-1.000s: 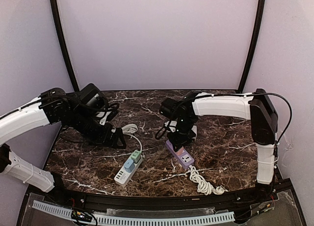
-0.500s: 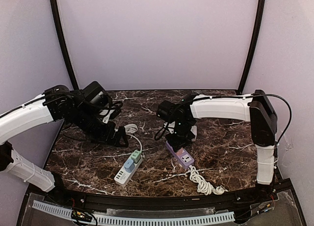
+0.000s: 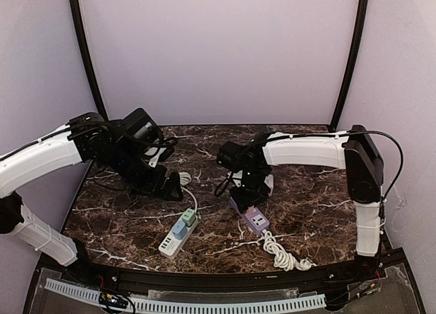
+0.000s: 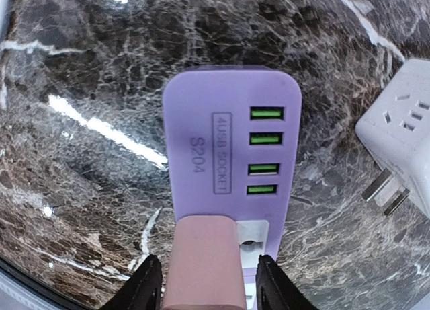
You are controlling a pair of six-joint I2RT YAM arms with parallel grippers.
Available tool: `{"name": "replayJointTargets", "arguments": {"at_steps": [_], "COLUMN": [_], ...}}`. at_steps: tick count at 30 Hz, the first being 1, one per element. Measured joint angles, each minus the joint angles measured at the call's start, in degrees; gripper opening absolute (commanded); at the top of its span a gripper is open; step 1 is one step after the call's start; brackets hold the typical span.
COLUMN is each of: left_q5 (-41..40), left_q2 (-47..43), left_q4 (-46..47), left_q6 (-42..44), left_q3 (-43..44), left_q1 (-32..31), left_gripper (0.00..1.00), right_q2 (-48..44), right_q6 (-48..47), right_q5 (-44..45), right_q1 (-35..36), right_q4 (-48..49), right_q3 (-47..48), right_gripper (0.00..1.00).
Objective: Insert the plug
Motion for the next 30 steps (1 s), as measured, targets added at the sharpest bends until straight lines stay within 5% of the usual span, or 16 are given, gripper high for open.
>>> {"name": "replayJointTargets", "arguments": {"at_steps": [4, 9, 18, 30], "left_q5": [-0.3, -0.3, -0.3, 0.5], "left_q2": [1.5, 3.3, 6.6, 16.5], "left_q4": [-0.1, -0.2, -0.2, -0.3], "left_q6": [0.8, 1.9, 3.3, 3.5], "left_q3": [1.6, 3.8, 8.4, 18.8], "left_q1": [0.0, 0.0, 0.0, 0.0], "left_gripper": [0.97, 0.98, 0.98, 0.97], "right_q2": [1.1, 1.2, -3.3, -15.4], "right_q6": [-0.9, -0.9, -0.6, 2.0], "right_q5": [0.0, 0.1, -0.6, -1.5], "right_q1": [0.0, 0.0, -1.5, -12.7], "right_q4": [-2.2, -5.3, -8.1, -5.9], "right_q3": [2.1, 9.8, 15.1, 2.5], "right_gripper": [0.80, 0.92, 0.95, 0.99]}}
